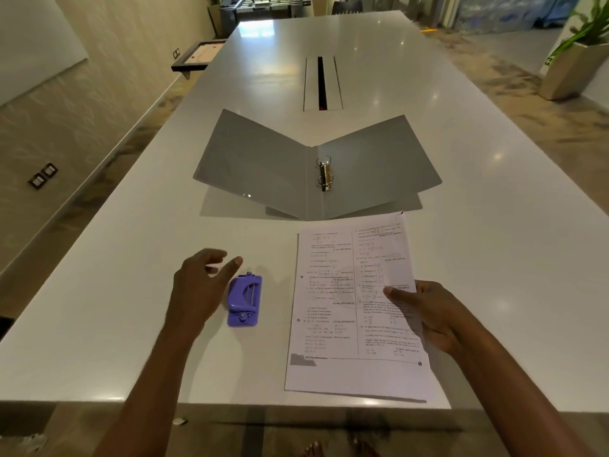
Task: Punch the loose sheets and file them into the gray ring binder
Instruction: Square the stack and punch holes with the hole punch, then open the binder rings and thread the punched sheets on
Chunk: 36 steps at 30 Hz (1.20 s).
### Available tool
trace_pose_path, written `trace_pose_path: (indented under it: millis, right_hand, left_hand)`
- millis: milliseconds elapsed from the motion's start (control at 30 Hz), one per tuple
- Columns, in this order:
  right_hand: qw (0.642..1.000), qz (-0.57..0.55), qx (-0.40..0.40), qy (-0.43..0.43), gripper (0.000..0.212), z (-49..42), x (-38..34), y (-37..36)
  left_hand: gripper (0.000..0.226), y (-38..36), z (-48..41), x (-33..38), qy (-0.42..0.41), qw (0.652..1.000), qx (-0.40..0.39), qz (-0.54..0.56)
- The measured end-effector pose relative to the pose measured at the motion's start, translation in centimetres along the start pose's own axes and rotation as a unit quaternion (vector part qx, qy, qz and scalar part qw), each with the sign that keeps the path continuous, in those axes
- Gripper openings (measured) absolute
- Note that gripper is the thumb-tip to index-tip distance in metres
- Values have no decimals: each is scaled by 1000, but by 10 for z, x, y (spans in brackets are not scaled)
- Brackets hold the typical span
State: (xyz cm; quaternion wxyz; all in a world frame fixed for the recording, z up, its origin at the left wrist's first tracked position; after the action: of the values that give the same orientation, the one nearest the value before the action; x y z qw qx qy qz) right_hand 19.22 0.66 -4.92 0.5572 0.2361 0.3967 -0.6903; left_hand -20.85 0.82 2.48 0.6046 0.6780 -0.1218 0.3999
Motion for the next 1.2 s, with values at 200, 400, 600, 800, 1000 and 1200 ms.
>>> trace_pose_path:
  millis: [200, 400, 600, 800, 1000, 1200]
  right_hand:
    - [1000, -12, -12, 13, 28, 13, -18, 11]
    - [998, -52, -33, 20, 29, 21, -37, 21]
    - [997, -52, -46, 32, 26, 19, -56, 28]
    - [997, -33, -65, 38, 27, 11, -70, 28]
    - [996, 12, -86, 35, 33, 3, -85, 34]
    - [997, 10, -67, 35, 26, -13, -97, 47]
  left_hand:
    - [48, -39, 24, 65, -40, 992, -76, 87]
    - [46, -116, 52, 79, 95, 916, -291, 260]
    - [32, -141, 68, 86, 138, 870, -372, 294]
    - [28, -148, 58, 87, 142, 887, -335, 284]
    - [26, -153, 45, 97, 133, 889, -305, 313]
    - [25, -152, 28, 118, 107, 897, -285, 320]
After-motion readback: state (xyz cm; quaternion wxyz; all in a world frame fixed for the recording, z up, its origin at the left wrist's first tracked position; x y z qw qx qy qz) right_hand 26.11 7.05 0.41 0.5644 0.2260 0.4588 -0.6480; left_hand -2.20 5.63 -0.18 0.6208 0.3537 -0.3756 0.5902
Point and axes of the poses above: each hand's wrist, its own z-axis away from the middle knuckle, its own y-axis out of the back of the hand, x = y × z, the point moved 9 cm from there along -z, towards the middle knuckle, and after that the axes turned 9 degrees about -z, right-handed, at the moved point
